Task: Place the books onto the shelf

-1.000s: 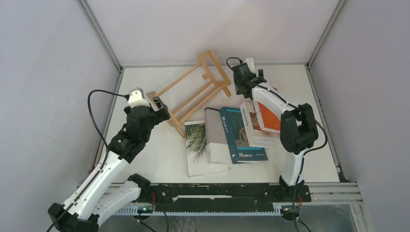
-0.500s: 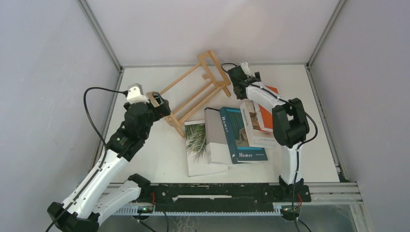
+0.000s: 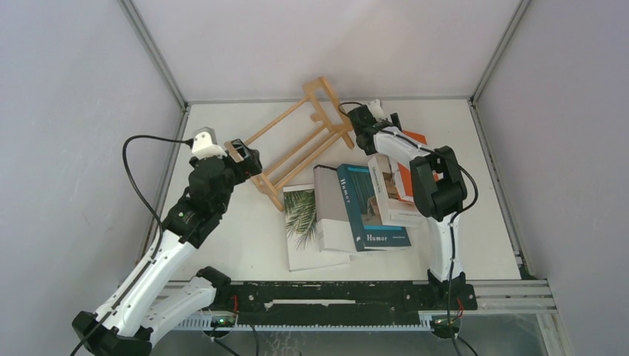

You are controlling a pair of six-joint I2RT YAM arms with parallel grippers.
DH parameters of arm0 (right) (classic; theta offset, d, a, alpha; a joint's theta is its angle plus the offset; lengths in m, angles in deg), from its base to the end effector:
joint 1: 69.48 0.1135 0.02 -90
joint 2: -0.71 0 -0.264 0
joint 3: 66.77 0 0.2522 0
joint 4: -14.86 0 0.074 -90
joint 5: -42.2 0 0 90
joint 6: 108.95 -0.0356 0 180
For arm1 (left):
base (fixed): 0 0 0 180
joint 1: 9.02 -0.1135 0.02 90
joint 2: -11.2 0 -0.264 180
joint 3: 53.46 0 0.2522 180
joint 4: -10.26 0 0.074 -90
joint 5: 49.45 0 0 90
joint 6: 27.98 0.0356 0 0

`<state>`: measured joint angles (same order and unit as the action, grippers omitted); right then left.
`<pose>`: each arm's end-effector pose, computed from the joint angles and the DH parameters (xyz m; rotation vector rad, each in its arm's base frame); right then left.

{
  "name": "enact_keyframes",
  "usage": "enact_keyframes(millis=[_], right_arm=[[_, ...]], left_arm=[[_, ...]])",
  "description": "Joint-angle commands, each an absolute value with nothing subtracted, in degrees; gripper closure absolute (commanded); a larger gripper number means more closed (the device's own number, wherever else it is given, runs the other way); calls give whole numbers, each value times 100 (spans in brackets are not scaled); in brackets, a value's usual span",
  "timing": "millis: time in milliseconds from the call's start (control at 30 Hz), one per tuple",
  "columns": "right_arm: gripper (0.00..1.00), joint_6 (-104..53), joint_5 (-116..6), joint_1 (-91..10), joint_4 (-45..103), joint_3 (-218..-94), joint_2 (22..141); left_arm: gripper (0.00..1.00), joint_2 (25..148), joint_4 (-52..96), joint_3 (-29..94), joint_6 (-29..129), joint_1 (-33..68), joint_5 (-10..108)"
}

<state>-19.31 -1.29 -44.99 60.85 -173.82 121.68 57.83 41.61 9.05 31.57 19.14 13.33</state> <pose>0.4202 0.1630 0.1940 -0.2246 2.3426 -0.8459 0.1691 -0.0721 0.3462 -0.3653 1.7826 -0.2886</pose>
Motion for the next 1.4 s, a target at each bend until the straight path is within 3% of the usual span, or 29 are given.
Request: enact_keyframes(millis=[0,167,333,767,1367], right_arm=[[17,-1830,253,-4604,5867,-17721,12300],[41,-1847,254,-4686,5833,-17802,12382],[50,-1840,414,-4687,5794,-17817,12300],[59,-1542,414,-4484,5475,-17962,11271],[62,-924,494,-3516,5082,-17886,9705]], left_arm=[[0,5664,3850,979,3050,1946,1355],[0,5674,3853,965,3044,1946,1340],[0,5642,3907,949,2976,1946,1324],[0,5505,4538,1330,2912,1946,971],[0,5102,5432,1785,2388,1948,689]])
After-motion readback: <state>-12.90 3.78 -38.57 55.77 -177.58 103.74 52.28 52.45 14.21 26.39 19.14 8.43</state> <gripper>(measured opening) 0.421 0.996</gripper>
